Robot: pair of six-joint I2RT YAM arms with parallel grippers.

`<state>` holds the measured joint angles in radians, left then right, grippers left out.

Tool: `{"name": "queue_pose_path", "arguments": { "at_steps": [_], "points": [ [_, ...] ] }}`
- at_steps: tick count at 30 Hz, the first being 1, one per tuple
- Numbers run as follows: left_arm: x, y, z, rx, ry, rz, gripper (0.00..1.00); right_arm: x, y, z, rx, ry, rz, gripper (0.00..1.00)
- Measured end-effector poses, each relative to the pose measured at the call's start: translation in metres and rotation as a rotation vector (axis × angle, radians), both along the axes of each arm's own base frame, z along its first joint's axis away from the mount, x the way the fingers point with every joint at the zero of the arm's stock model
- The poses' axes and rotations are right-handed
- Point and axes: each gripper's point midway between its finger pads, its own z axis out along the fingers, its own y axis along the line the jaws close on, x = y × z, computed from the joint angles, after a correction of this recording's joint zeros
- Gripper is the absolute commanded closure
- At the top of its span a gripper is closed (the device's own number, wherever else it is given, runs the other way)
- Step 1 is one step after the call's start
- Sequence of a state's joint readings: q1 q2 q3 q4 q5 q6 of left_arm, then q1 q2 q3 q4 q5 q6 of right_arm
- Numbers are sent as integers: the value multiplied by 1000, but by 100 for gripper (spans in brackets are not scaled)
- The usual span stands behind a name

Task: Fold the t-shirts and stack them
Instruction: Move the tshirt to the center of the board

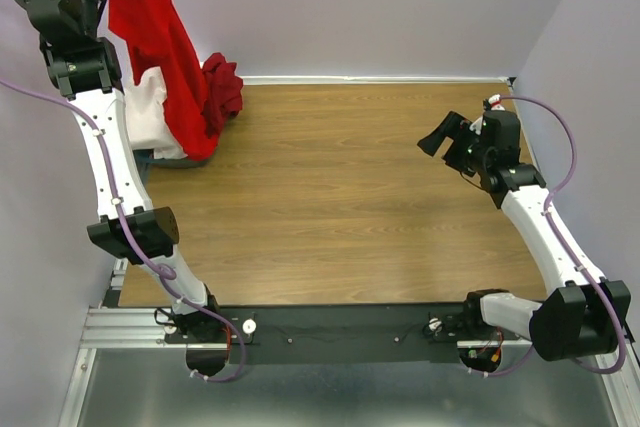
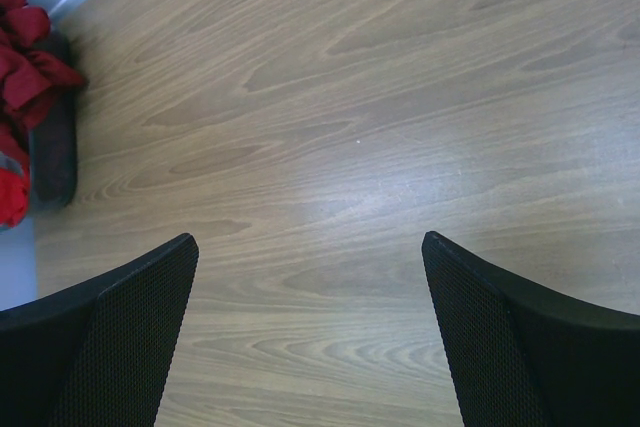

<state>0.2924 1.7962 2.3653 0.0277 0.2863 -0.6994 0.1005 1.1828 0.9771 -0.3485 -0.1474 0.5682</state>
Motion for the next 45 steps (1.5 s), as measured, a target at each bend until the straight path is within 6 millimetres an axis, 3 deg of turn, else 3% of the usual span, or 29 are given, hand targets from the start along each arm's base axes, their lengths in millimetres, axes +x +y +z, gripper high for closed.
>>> {"name": "queue_pose_path", "arguments": {
  "at_steps": [11,16,20,24,27,30,34,40,42,45],
  "points": [
    [-35,-20,52,21,-213,-90,100,0,5,3,16,-9,22,0],
    [-45,-28,57,34,-241,-115,100,-1,5,6,19,-15,26,0],
    [-58,-46,57,46,-229,-153,100,-2,6,7,22,-17,30,0],
    [-86,-89,59,73,-232,-201,100,0,7,15,27,-34,34,0],
    [-119,-144,57,96,-246,-299,100,3,8,26,30,-59,34,0],
    [-145,-176,58,100,-266,-374,100,6,8,36,32,-81,36,0],
    [-159,-203,59,82,-276,-452,100,7,9,42,36,-96,41,0],
    [-153,-243,40,62,-232,-572,100,4,9,50,39,-117,42,0],
    [-139,-251,14,65,-181,-582,100,2,9,55,41,-133,41,0],
    [-103,-259,-49,87,-60,-566,96,-2,9,63,46,-156,42,0]
  ]
}}
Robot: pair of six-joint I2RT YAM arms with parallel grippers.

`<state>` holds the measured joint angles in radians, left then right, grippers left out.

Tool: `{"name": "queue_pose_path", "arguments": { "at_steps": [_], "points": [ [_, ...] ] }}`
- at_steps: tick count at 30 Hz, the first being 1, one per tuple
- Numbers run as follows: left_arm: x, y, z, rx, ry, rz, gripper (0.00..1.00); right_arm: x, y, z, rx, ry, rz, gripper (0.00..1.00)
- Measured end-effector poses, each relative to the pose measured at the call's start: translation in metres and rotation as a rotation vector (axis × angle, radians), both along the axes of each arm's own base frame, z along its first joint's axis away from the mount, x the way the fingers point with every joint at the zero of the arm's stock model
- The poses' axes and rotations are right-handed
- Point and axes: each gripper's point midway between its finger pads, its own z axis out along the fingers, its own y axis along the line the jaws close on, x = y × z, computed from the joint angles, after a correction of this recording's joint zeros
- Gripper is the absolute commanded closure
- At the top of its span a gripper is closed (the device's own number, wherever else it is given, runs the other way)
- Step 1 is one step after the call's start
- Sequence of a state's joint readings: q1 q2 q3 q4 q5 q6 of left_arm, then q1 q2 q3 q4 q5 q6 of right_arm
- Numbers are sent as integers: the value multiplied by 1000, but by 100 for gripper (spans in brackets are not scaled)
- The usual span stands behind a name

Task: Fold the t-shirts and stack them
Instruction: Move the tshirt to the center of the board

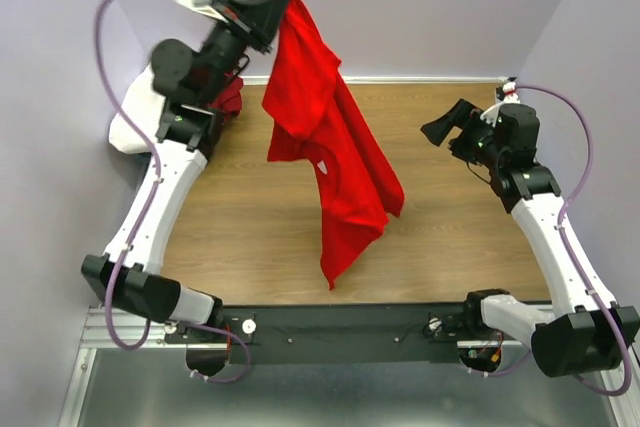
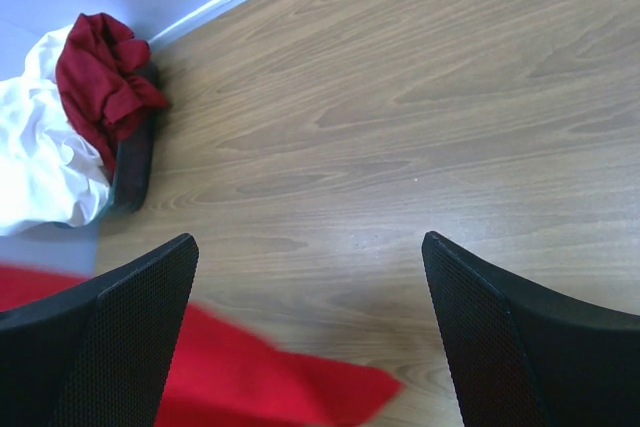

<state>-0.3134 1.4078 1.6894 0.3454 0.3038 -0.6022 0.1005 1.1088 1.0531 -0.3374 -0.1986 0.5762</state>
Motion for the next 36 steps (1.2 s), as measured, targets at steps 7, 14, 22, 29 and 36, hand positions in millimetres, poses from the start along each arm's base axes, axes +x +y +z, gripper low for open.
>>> {"name": "queue_pose_path", "arguments": {
  "at_steps": [7,14,22,29,36],
  "points": [
    [121,-2,-210,177,442,130,1,-17,2,-30,4,53,19,1],
    [128,16,-316,319,703,298,5,-31,6,-77,9,168,35,4],
    [6,-22,-391,447,840,203,11,-52,19,-140,9,343,47,5],
    [-55,-31,-467,534,1027,138,10,-54,4,-173,-38,431,-48,6],
    [-59,-35,-484,524,1088,128,11,-56,-6,-205,-70,531,-111,8]
  ]
}}
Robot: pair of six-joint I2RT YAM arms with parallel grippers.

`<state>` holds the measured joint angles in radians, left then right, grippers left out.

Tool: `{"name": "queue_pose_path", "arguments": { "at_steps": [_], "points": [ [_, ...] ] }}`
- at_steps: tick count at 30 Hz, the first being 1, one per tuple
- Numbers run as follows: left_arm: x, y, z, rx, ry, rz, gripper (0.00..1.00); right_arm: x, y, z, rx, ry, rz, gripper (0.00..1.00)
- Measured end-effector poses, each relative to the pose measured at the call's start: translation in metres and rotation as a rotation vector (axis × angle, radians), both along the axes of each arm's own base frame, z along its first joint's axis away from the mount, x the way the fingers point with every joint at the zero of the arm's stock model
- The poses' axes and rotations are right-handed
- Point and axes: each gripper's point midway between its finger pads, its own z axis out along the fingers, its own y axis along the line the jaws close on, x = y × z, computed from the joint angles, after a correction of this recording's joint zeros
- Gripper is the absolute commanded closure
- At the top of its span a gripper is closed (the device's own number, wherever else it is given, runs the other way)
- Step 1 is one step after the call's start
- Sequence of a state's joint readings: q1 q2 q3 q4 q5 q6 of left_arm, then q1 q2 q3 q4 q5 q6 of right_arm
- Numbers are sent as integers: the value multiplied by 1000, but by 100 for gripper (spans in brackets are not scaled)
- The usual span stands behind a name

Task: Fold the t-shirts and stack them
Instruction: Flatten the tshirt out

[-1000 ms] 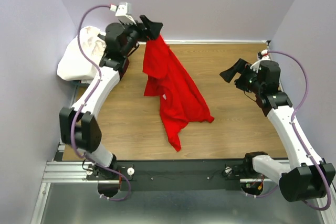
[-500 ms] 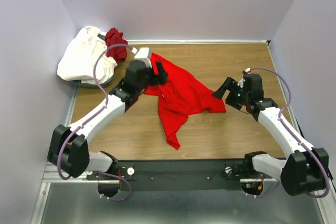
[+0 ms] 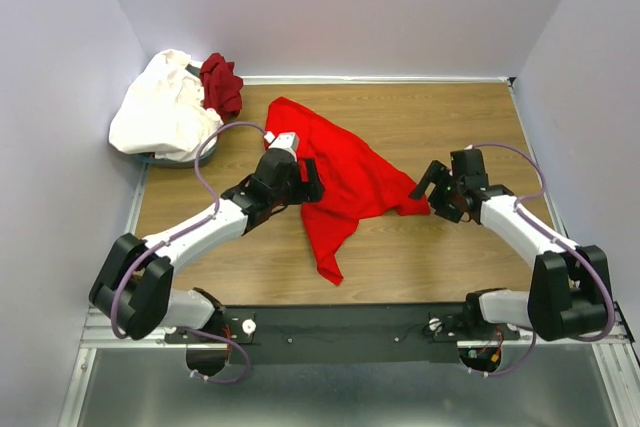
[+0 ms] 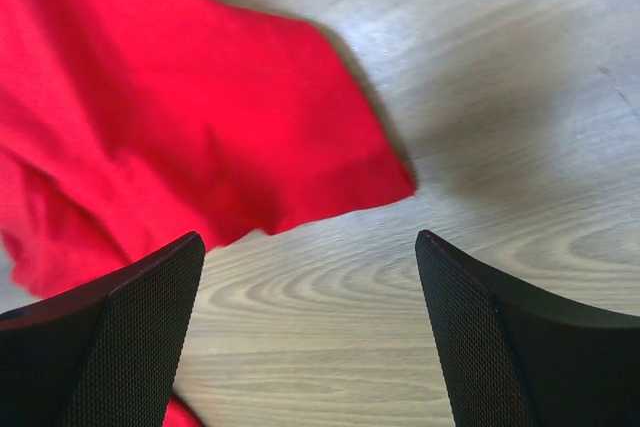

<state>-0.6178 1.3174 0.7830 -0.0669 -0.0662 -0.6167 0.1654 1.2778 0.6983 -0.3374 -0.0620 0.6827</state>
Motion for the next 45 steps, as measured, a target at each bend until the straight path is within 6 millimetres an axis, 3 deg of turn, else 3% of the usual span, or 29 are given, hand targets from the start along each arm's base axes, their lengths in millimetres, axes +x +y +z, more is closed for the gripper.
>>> {"name": "queue_pose_path", "arguments": {
  "at_steps": [7,24,30,36,38,40,41,42,43,45],
  "points": [
    [-4,-13,-27,8,75,-14,19,-1,-10,-13,-49,32,-32,11],
    [3,-38,-71,64,168,-41,21,1,-22,-41,-136,95,-39,26],
    [3,-44,-73,66,172,-50,40,6,-22,-42,-141,82,-36,34],
    [4,-46,-75,71,172,-55,75,14,-21,-45,-143,70,-26,53],
    [4,-46,-75,69,174,-53,85,18,-19,-45,-140,67,-20,60],
    [3,-46,-75,69,174,-53,95,20,-17,-46,-132,64,-13,74],
    [3,-47,-74,68,174,-54,99,21,-17,-46,-130,63,-8,81],
    [3,-47,-74,68,173,-55,100,20,-15,-47,-126,67,-3,95],
    [4,-47,-74,68,173,-54,100,20,-14,-48,-117,72,2,100],
    [5,-48,-71,69,173,-52,100,18,-11,-48,-107,77,10,99]
  ]
}}
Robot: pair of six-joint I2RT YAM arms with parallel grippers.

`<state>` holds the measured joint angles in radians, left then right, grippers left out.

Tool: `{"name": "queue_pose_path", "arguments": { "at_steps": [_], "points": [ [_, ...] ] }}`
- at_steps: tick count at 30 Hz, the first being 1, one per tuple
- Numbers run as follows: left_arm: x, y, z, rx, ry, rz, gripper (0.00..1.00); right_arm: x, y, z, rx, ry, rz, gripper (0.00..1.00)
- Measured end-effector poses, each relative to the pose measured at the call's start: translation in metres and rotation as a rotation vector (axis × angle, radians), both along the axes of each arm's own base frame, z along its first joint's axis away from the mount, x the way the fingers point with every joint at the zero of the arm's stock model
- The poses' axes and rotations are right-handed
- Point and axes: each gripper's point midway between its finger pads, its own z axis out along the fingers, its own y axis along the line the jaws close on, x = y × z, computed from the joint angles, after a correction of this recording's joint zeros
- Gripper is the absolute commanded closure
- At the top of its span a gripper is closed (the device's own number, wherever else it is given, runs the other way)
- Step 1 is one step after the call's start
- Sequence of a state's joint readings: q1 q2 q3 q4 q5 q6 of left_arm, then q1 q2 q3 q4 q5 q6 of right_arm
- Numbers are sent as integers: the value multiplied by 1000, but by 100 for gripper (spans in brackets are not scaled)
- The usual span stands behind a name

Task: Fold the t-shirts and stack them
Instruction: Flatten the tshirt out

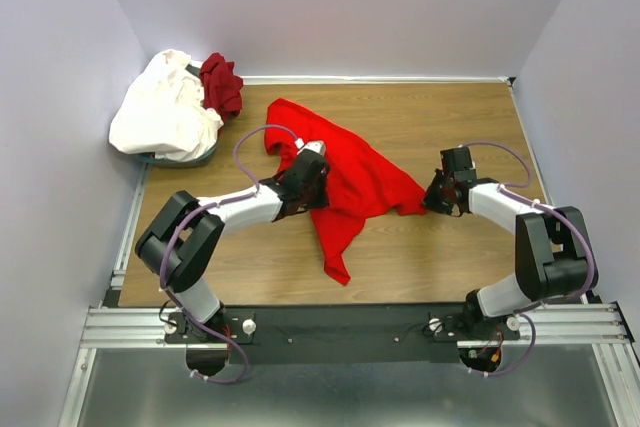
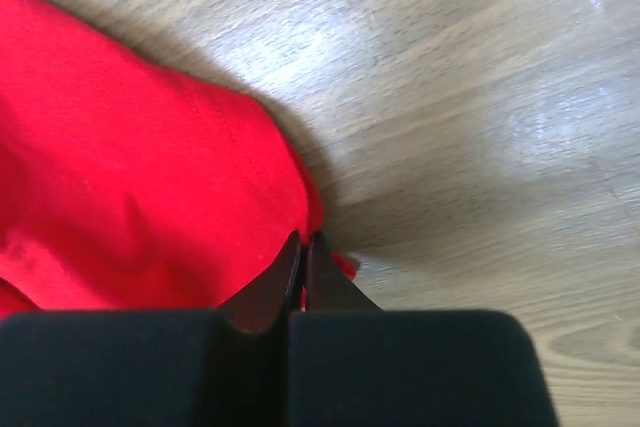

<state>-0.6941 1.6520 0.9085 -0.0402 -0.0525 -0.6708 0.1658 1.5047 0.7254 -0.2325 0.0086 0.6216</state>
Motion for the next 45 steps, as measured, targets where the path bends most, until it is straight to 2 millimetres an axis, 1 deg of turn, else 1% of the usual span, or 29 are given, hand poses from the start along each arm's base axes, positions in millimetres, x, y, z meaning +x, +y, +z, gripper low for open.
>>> {"name": "queue_pose_path", "arguments": {
  "at_steps": [4,7,9,10,11,13,14,15,17,18,21,23,24,27,29,32,33,34,35,37,39,41,43,45],
  "points": [
    [6,2,15,3,-20,13,100,-1,2,0,12,6,10,99],
    [16,8,46,-19,-75,33,100,-3,3,2,13,18,14,99],
    [26,16,73,-40,-129,53,100,-2,3,8,8,20,18,100],
    [32,21,84,-46,-154,64,100,5,2,16,5,4,19,100],
    [41,30,103,-62,-193,90,100,9,1,22,-1,-4,20,99],
    [56,50,127,-68,-247,131,100,25,-4,46,-15,-47,15,99],
    [62,59,135,-69,-267,153,100,32,-8,58,-18,-72,5,99],
    [68,72,145,-61,-291,172,100,41,-15,74,-26,-108,-10,100],
    [77,89,156,-46,-321,204,100,52,-27,99,-43,-160,-36,99],
    [80,99,164,-32,-338,218,100,59,-37,119,-57,-198,-57,100],
    [83,114,181,-2,-376,234,100,71,-54,165,-90,-286,-94,99],
    [82,121,190,6,-400,240,100,74,-64,190,-108,-334,-112,100],
    [84,128,196,9,-416,253,100,75,-71,204,-117,-358,-127,100],
    [90,148,209,21,-449,294,100,76,-96,228,-153,-391,-181,99],
    [97,160,214,35,-461,319,100,76,-109,235,-175,-397,-206,99],
    [110,168,212,52,-462,335,100,75,-120,235,-200,-386,-230,99],
    [119,172,206,61,-454,343,92,75,-121,232,-207,-376,-231,99],
    [123,172,204,64,-451,345,81,74,-122,228,-212,-360,-231,99],
    [131,173,197,74,-438,348,51,74,-123,223,-216,-345,-232,99],
    [149,174,183,98,-415,346,27,73,-123,211,-220,-310,-231,100],
    [165,171,171,109,-393,343,23,69,-124,194,-226,-266,-231,99],
    [173,169,162,118,-377,335,20,64,-124,180,-227,-228,-228,100],
    [171,165,156,123,-363,324,20,57,-123,166,-227,-192,-224,100],
    [161,155,156,119,-364,301,20,52,-122,156,-227,-165,-221,100]
  ]
}}
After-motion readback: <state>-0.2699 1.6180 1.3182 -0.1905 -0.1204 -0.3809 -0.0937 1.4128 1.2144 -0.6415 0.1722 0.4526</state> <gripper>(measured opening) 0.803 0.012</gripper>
